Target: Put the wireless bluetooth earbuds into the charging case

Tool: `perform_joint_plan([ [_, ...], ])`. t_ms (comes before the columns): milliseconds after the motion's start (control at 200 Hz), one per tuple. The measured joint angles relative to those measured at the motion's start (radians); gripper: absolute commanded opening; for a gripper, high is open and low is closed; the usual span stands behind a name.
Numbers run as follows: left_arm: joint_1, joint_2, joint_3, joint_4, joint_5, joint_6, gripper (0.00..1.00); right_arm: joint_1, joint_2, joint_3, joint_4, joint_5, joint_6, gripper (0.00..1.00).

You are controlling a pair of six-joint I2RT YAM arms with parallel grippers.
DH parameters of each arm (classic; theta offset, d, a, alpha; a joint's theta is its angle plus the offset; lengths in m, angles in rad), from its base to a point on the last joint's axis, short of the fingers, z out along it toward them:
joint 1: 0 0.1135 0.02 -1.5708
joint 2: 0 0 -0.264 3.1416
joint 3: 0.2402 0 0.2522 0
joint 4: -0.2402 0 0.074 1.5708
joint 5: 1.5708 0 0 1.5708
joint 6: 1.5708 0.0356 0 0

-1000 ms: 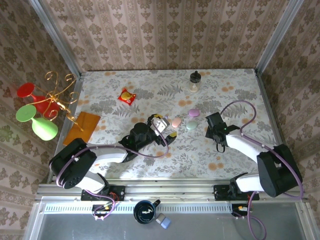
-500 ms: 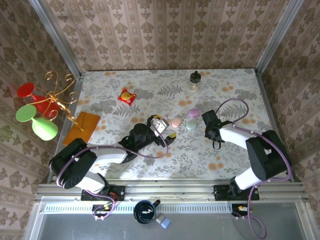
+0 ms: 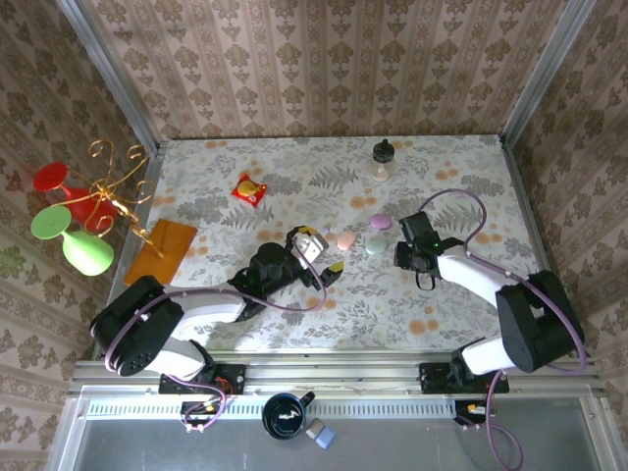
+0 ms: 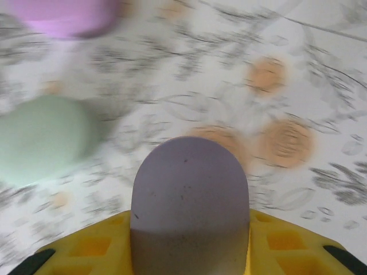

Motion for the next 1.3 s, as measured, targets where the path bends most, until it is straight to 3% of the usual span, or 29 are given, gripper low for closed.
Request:
perform_joint_plan([
  [430,0.161,-0.159,-0.057,-0.078,0.390,-0.050,0.98,0.178,-0.076,0.079,0.055,-0.403,-0.448,0.33],
  [715,0.173,-0.219,-0.080,-0.119,0.612,-0.092,0.84,0.233,-0.091,0.170,-0.038,-0.655,-0.755,0.32],
  [1005,0.172,-0.174,-0.080,-0.092,0.793,-0.162,0.72,0.320,-0.112,0.188,-0.101,-0.789,-0.899,0.31],
  [1300,0.171,-0.105,-0.080,0.027,0.893,-0.250,0.54,0.323,-0.126,0.191,-0.110,-0.808,-0.936,0.30],
])
